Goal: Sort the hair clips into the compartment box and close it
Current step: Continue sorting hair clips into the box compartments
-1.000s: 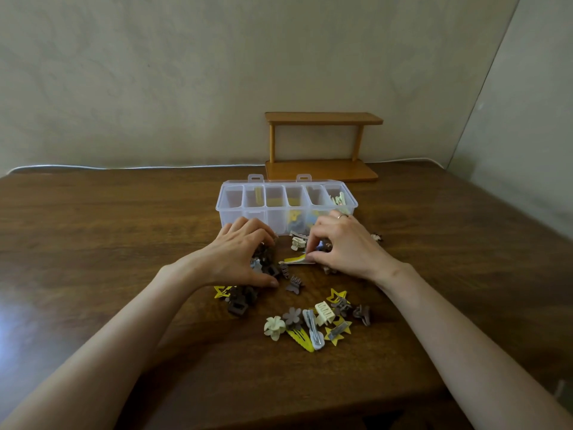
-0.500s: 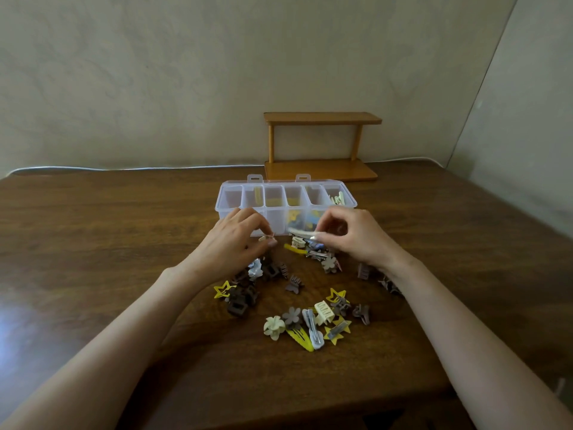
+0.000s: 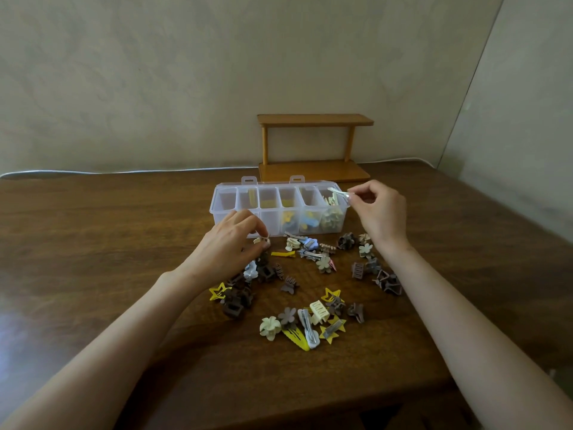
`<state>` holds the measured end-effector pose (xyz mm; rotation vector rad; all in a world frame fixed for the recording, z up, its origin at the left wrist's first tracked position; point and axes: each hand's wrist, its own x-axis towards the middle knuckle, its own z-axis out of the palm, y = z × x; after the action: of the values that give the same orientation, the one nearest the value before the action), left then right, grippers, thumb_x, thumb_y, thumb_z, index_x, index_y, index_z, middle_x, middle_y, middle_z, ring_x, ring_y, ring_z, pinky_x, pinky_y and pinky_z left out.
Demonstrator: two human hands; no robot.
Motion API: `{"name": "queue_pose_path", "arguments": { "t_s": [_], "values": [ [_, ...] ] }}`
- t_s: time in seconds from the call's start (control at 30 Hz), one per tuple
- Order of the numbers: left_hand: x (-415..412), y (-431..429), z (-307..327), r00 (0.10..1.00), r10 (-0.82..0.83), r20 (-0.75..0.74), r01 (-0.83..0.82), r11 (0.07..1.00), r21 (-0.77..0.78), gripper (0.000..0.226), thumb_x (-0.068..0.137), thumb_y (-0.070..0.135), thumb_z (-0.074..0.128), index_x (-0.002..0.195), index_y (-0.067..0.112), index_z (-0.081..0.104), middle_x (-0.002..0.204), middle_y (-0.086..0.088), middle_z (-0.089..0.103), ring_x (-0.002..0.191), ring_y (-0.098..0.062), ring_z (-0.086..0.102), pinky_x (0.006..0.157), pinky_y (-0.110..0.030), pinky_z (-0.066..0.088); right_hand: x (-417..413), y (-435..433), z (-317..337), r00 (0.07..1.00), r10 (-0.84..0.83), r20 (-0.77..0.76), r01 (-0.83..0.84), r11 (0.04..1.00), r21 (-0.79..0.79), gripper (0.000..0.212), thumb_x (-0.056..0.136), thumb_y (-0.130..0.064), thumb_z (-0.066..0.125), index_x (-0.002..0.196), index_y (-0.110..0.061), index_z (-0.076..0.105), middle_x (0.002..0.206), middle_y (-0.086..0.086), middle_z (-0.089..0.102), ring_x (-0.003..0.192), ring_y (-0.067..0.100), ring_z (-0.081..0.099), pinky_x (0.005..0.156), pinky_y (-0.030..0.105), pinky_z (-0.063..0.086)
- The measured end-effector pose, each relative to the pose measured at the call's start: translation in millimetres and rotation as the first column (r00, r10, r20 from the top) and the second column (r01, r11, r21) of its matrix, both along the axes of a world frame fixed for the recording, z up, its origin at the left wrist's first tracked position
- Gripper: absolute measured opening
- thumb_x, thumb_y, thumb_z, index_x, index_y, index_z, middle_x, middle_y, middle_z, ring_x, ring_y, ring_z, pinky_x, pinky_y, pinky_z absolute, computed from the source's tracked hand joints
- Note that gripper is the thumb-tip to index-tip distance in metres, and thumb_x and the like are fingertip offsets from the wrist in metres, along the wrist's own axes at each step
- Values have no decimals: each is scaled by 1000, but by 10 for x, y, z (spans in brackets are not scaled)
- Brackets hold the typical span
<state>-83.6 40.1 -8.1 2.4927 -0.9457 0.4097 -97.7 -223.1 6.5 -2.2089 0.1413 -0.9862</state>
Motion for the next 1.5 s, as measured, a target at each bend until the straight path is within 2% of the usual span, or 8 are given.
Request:
{"name": "queue_pose_path", "arguments": {
  "t_s": [0.2, 0.33, 0.4, 0.67, 0.8, 1.07, 1.3, 1.5],
  "values": [
    [14, -5, -20, 1000, -14, 10, 14, 1000, 13, 18, 89, 35, 56, 101, 23, 58, 107, 8, 52, 100, -8, 45, 70, -19, 39, 155, 69, 98, 991, -133, -2, 131, 978, -160, 11, 86, -23, 63, 85, -14, 70, 93, 0, 65, 91, 17, 55, 58, 19, 33],
    [25, -3, -22, 1000, -21, 13, 20, 1000, 17, 17, 89, 34, 56, 101, 23, 58, 108, 8, 52, 100, -8, 45, 67, -15, 35, 284, 64, 79, 966, -157, -206, 86, 944, -319, 23, 83, -39, 67, 95, -20, 72, 109, 2, 61, 107, 26, 48, 85, 35, 40],
    [28, -4, -22, 1000, -21, 14, 21, 1000, 18, 17, 89, 34, 56, 102, 23, 58, 109, 8, 52, 100, -8, 45, 69, -17, 37, 262, 69, 63, 967, -133, -216, 65, 953, -295, 24, 84, -40, 65, 97, -21, 71, 109, 3, 61, 109, 26, 48, 89, 38, 40],
    [-18, -32, -17, 997, -73, -10, 73, 997, 8, 15, 88, 32, 58, 100, 23, 59, 110, 7, 53, 102, -11, 48, 76, -31, 50, -63, 111, -35, 1000, -7, -1, 6, 954, -300, 13, 87, -24, 62, 92, -17, 71, 96, 3, 63, 94, 23, 50, 79, 32, 37],
    [-66, -73, -10, 990, -138, -25, 138, 990, -13, 11, 86, 31, 59, 96, 24, 61, 110, 8, 54, 105, -8, 49, 80, -29, 49, -156, 130, -73, 998, 62, -9, -61, 952, -300, 13, 87, -23, 62, 93, -15, 71, 94, 2, 63, 92, 21, 52, 80, 34, 41],
    [-79, -96, -14, 984, -174, -42, 173, 985, -16, 11, 85, 27, 62, 95, 23, 62, 111, 7, 55, 106, -8, 49, 85, -29, 48, -297, 190, -127, 982, 177, -58, -186, 953, -238, 12, 86, -17, 62, 97, -17, 70, 96, -2, 61, 94, 14, 52, 80, 23, 39],
    [-62, -106, -47, 975, -213, -62, 214, 977, 5, 15, 85, 31, 61, 91, 18, 64, 111, 8, 56, 105, -6, 50, 84, -34, 50, -339, 224, -172, 963, 251, -103, -268, 938, -218, 12, 87, -16, 63, 97, -17, 69, 97, -7, 60, 92, 12, 56, 82, 32, 51],
    [-115, -122, 19, 964, -243, -108, 235, 969, -82, 8, 85, 26, 63, 88, 19, 63, 110, 10, 57, 105, -5, 51, 87, -37, 49, -459, 261, -101, 949, 299, -97, -313, 922, -227, 12, 87, -13, 63, 97, -16, 69, 95, -6, 62, 89, 9, 57, 80, 28, 52]
  ]
}}
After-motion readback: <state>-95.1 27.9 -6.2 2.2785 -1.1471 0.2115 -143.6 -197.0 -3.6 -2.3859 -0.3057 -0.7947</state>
